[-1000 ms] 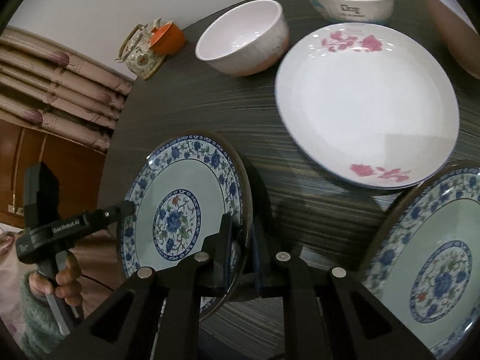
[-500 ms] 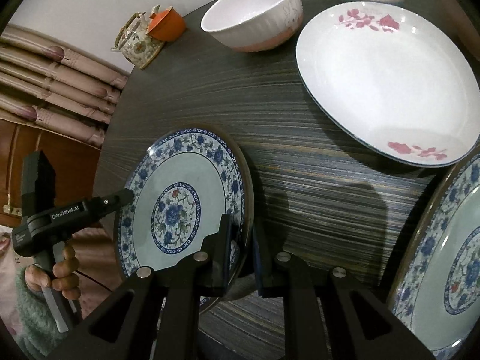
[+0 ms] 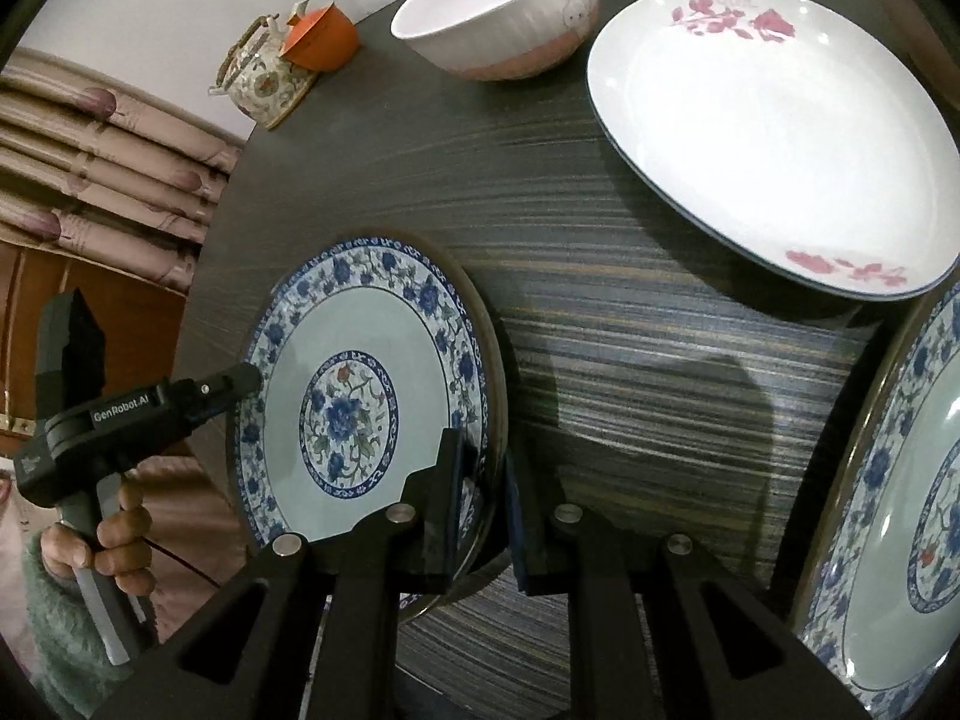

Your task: Organize plates and bowls

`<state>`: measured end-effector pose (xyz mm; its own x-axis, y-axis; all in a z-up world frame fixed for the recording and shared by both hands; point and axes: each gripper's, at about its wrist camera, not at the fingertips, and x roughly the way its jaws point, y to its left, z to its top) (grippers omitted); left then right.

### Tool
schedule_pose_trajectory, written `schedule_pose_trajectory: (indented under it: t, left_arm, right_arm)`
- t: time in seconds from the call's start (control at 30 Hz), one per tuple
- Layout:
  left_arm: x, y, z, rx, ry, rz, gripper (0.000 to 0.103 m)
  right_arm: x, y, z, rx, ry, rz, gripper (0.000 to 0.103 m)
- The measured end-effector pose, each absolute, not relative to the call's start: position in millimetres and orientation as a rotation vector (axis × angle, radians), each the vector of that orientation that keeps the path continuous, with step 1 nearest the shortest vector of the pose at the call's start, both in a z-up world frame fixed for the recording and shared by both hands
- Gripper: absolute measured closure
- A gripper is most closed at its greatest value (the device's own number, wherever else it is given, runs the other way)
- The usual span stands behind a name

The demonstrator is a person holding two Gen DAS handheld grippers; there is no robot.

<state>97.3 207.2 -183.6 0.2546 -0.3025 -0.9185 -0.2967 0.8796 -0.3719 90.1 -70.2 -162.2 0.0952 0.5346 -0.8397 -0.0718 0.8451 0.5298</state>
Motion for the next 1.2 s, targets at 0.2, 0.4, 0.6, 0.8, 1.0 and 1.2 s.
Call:
schedule_pose_trajectory:
  t: [0.2, 0.4, 0.6, 0.8, 1.0, 1.2]
  left_arm:
    - [98.2, 210.0, -188.2, -0.552, 1.348, 0.012, 0.081]
    - [98.1, 208.6, -184.9, -0.52, 1.346, 0.04, 0.078]
    - [94.1, 209.4, -174.7, -0.464, 1.316, 0.104, 0.076]
    - [88.2, 195.6, -153.4, -0.353, 1.262, 0.148, 0.076]
    - [79.6, 162.5, -124.4, -0.26, 1.191, 0.097, 0.067]
    - [73.0, 123.6, -107.6, -0.24, 1.18, -0.026, 0.066]
  right_arm:
    - [89.6, -69.3, -161.5, 0.396, 1.409, 0.469, 0.087]
    - [89.7, -64.8, -160.0, 0.389, 1.405, 0.474, 0.074]
    - [88.8, -68.1, -153.2, 0.369, 1.383, 0.453, 0.067]
    - [82.1, -77.9, -141.2, 0.309, 1.33, 0.401, 0.067]
    - [71.8, -92.7, -121.0, 0.273, 1.267, 0.353, 0.066]
    - [55.9, -111.4, -99.5, 0.243, 1.212, 0.305, 0.064]
